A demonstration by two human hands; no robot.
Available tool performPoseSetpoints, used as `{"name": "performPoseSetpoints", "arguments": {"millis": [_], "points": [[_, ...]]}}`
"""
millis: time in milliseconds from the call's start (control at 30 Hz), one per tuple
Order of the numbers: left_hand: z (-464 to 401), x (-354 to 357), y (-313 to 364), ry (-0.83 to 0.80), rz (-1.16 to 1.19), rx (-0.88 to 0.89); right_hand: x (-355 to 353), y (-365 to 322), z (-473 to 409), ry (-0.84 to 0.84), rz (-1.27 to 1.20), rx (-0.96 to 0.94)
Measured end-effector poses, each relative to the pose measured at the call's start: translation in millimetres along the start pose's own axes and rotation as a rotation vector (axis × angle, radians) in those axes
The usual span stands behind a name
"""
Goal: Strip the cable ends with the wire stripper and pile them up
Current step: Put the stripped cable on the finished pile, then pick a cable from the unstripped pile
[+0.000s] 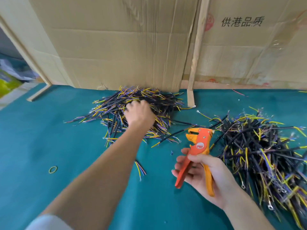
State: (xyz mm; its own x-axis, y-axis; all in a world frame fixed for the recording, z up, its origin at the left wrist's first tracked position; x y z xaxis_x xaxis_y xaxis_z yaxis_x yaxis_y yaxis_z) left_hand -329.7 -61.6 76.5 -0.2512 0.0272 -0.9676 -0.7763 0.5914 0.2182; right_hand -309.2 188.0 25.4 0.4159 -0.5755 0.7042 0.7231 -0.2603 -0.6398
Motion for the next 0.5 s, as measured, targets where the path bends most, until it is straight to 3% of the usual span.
{"name": "performPoseSetpoints", "arguments": {"millis": [100,267,500], "points": [[-17,19,-23,-0.040,-0.052,0.010,-1,0,-1,0.010,0.007,-0.009],[-35,21,-6,-0.062,-0.093,-0.048,-6,0,-4,-0.012,0.010,-0.023],[-43,18,7,-0.253,-0.054,-0.092,-4,-2,-5,-0.012,0.015,0.002]]}}
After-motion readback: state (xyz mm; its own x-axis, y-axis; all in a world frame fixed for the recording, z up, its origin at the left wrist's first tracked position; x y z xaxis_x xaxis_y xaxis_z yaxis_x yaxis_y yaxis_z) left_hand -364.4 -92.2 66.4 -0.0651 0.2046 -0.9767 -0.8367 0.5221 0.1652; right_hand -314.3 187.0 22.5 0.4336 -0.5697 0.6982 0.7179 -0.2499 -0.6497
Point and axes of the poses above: each hand's wrist, its own z-axis away from the middle knuckle, its own x-axis out of the palm, y = z × x, the point moved 3 cm from there along -z, towards the middle knuckle, and after that the axes turned 2 degrees about -x, right-handed, at the moved point
